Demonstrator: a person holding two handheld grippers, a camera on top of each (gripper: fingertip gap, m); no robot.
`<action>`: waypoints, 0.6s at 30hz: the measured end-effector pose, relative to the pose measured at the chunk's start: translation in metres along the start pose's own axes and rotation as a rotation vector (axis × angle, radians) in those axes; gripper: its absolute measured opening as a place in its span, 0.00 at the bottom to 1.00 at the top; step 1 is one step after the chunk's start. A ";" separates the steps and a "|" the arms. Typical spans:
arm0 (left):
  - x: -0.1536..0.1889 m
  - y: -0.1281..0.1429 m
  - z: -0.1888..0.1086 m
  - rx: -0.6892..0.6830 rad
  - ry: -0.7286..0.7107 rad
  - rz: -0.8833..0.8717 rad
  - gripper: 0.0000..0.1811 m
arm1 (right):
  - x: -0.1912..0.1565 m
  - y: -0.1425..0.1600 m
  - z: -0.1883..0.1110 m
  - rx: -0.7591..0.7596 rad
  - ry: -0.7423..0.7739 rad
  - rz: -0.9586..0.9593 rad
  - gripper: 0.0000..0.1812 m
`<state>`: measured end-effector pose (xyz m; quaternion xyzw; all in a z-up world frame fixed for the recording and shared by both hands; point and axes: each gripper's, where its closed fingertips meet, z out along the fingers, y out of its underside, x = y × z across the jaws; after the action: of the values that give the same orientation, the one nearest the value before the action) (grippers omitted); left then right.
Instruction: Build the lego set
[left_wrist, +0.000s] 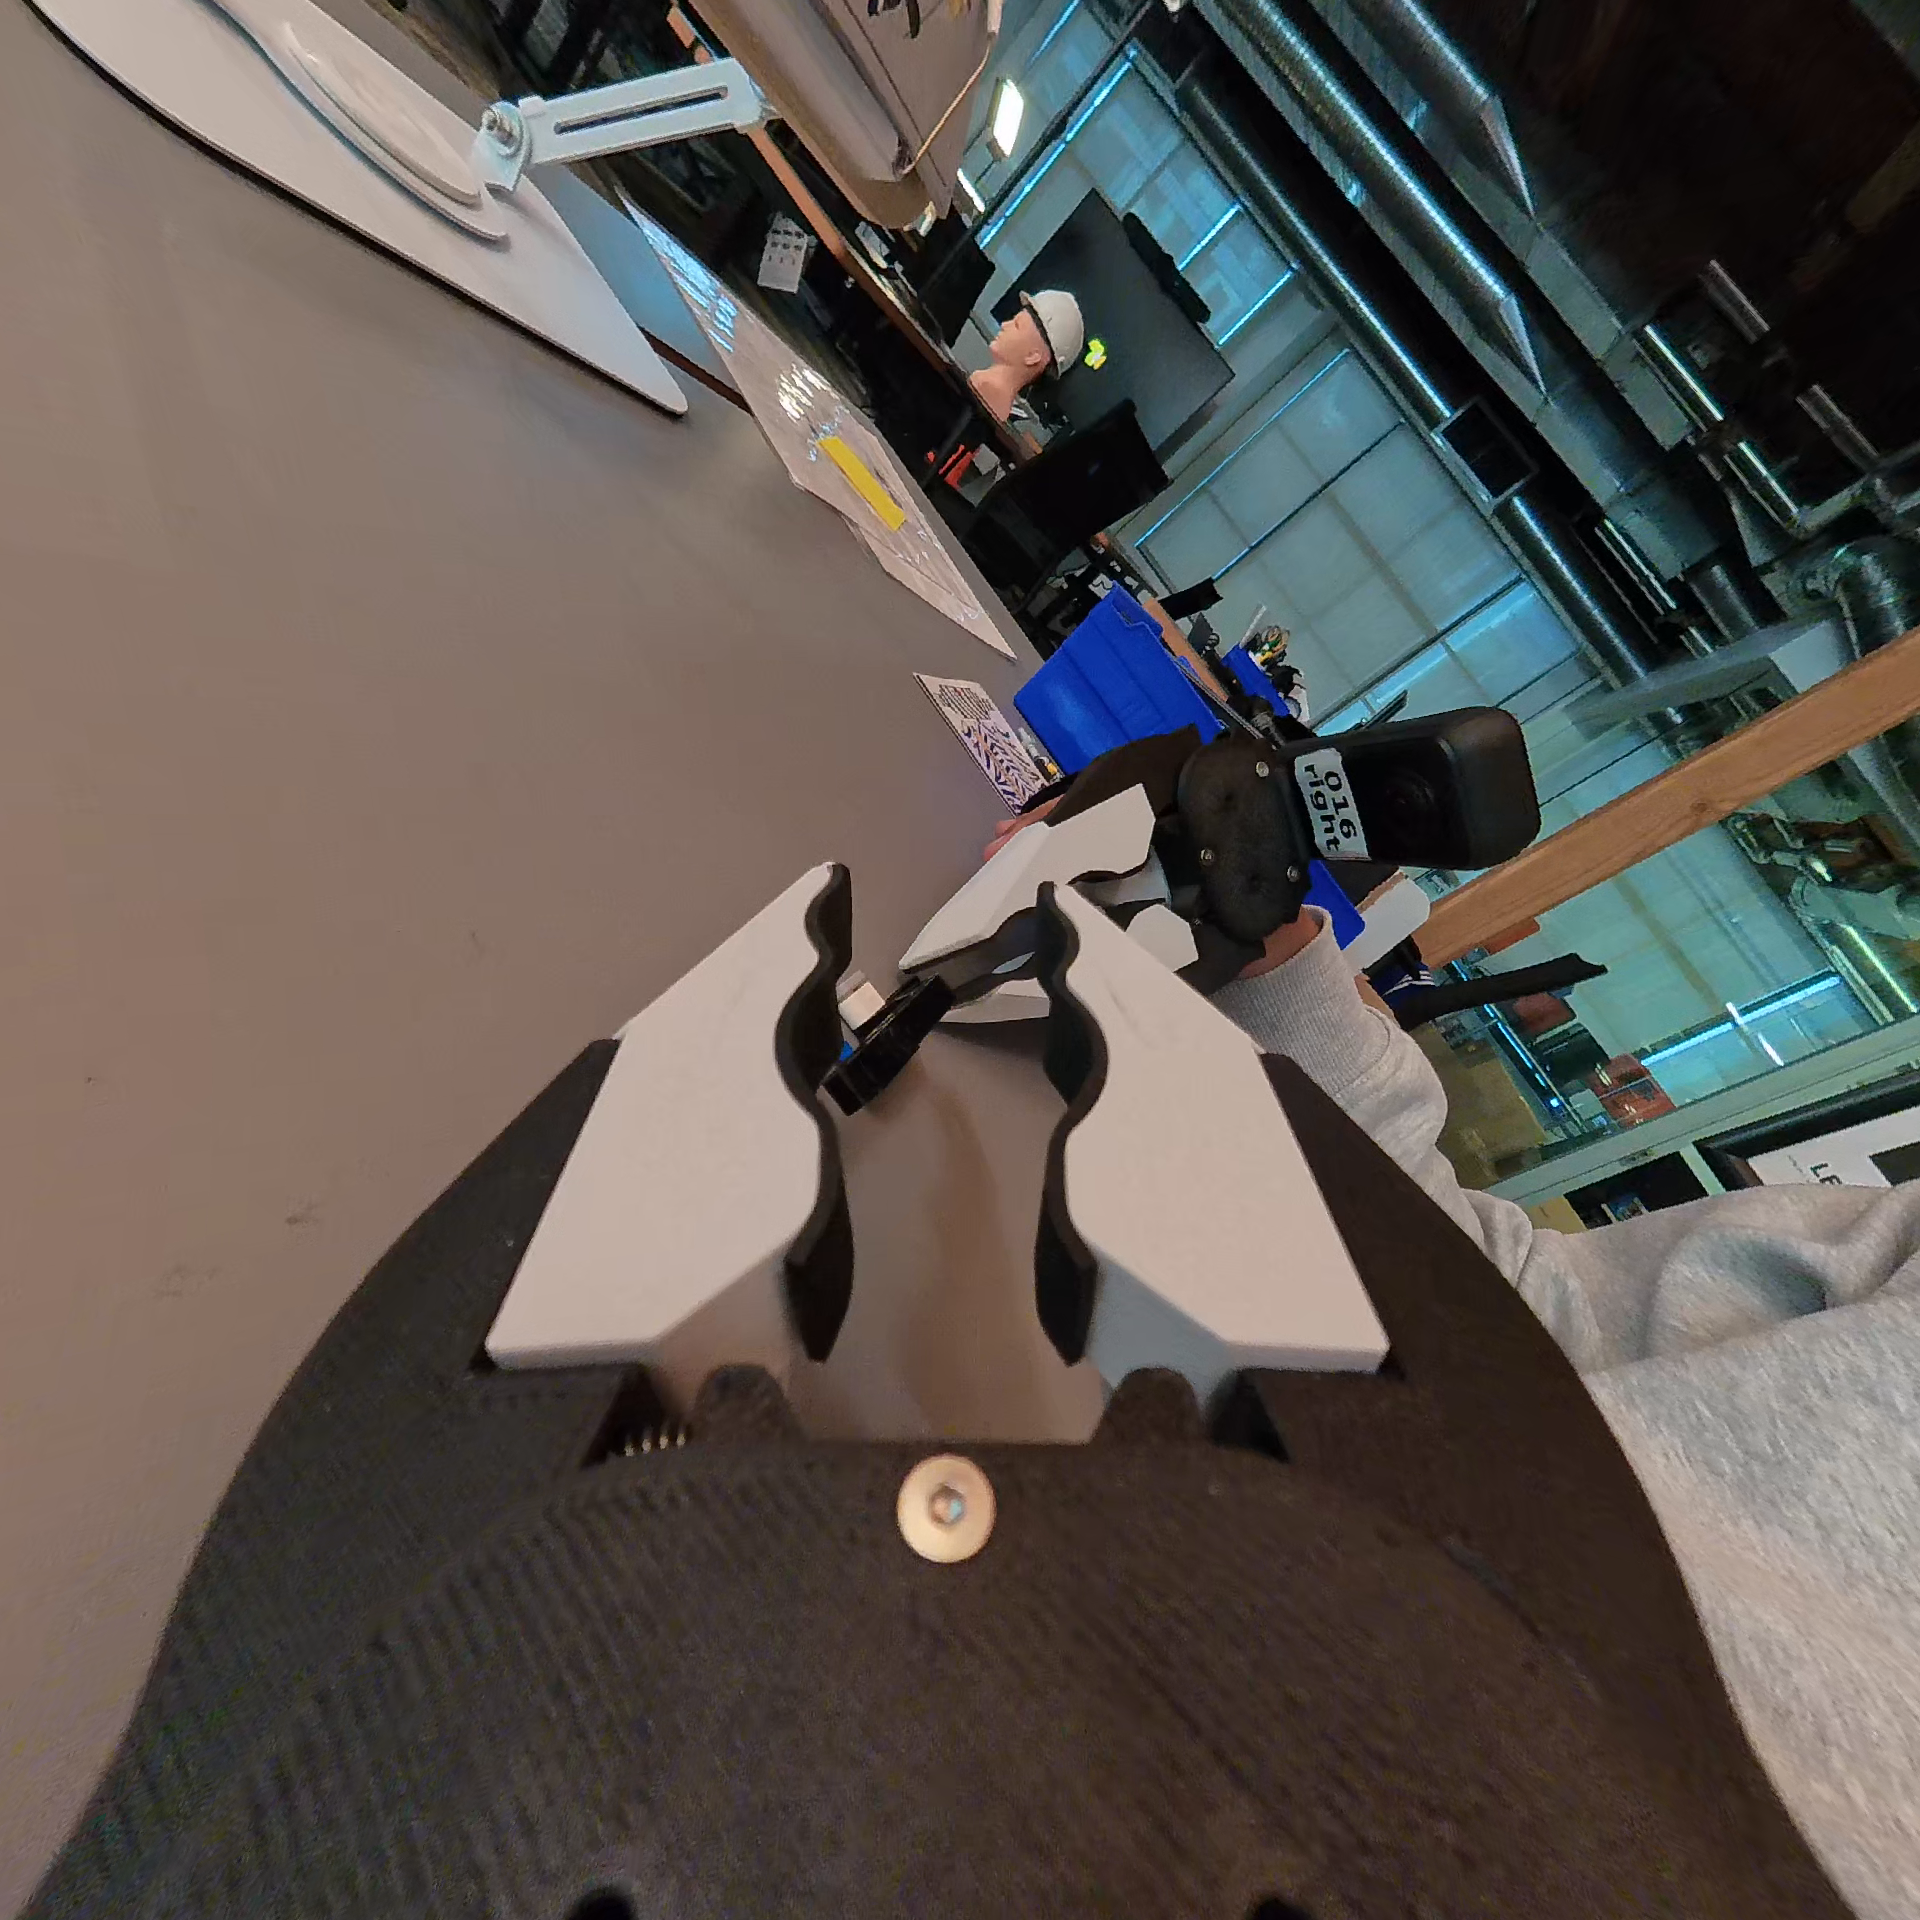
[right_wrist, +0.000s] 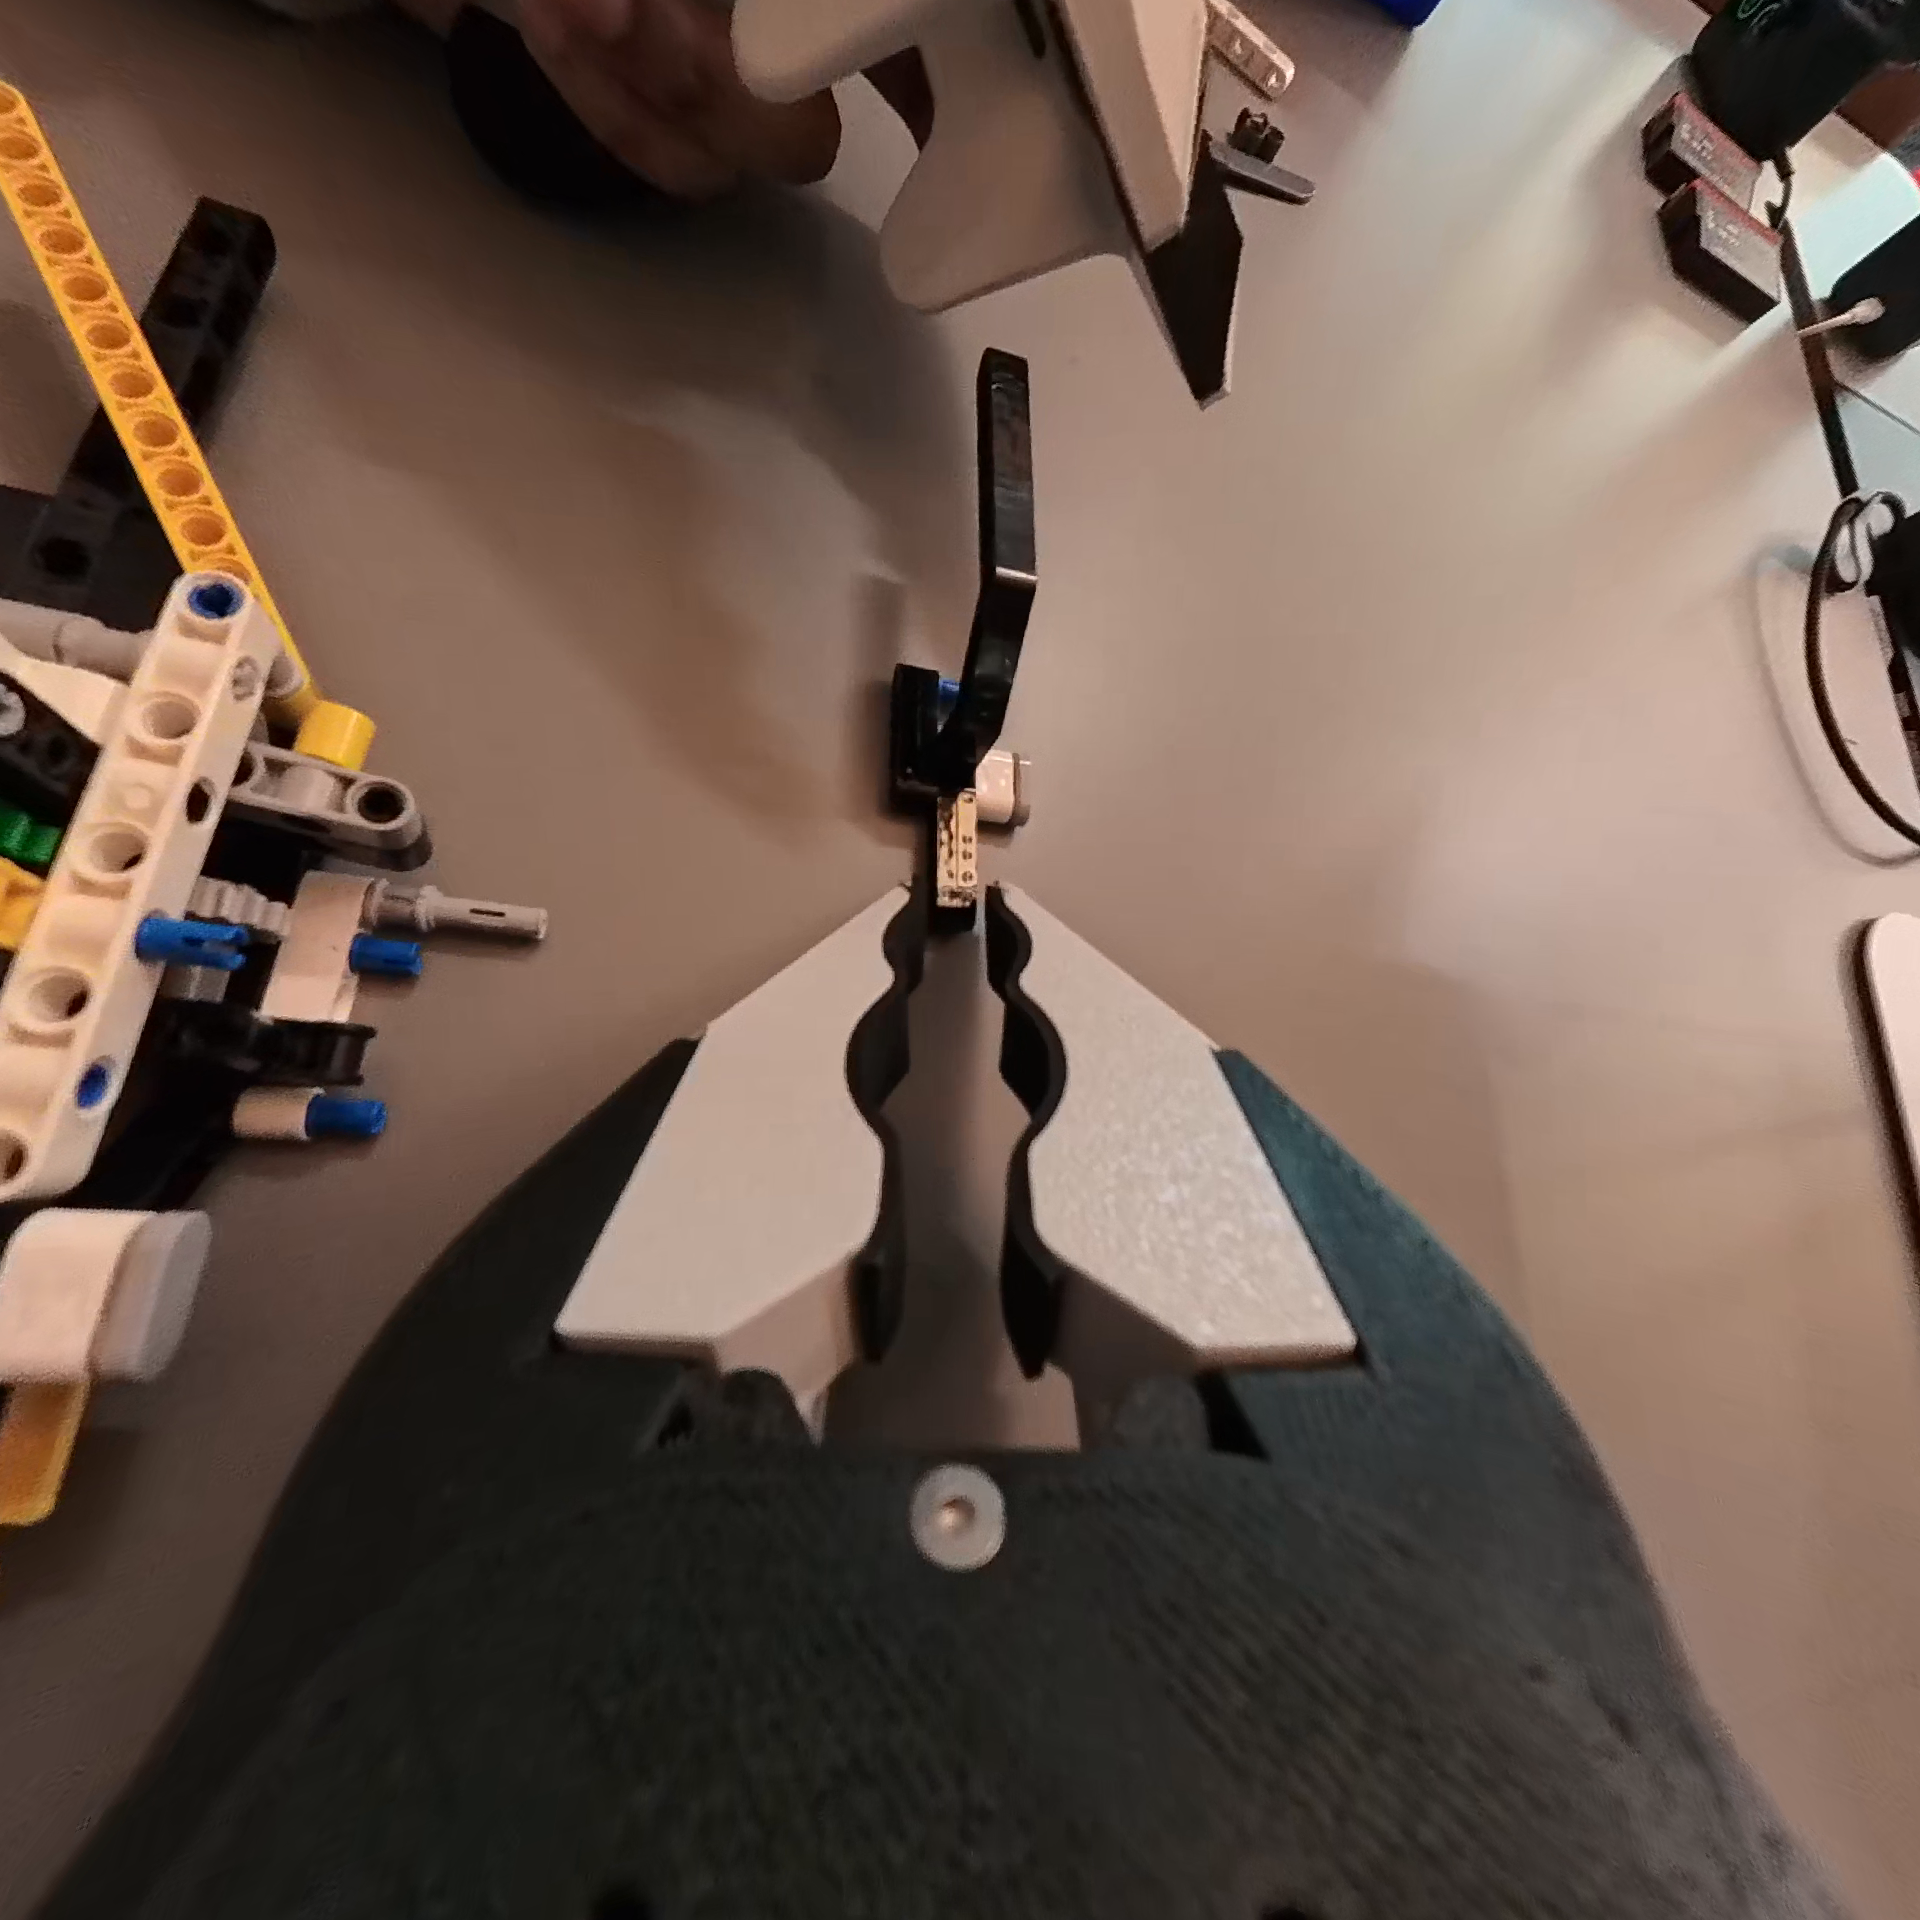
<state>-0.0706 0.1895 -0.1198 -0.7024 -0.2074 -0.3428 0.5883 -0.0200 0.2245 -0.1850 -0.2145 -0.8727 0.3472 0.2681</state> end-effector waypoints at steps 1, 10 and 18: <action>0.000 0.000 0.000 0.000 0.000 0.000 0.18 | 0.000 0.000 0.000 0.000 0.000 0.001 0.05; 0.000 0.000 0.000 0.001 0.000 0.000 0.18 | 0.002 0.001 0.000 -0.004 0.005 0.013 0.06; 0.000 0.000 -0.001 0.001 0.000 0.000 0.18 | 0.004 0.001 0.000 -0.005 0.011 0.015 0.06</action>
<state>-0.0710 0.1889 -0.1198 -0.7019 -0.2076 -0.3428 0.5888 -0.0227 0.2271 -0.1844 -0.2236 -0.8704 0.3458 0.2700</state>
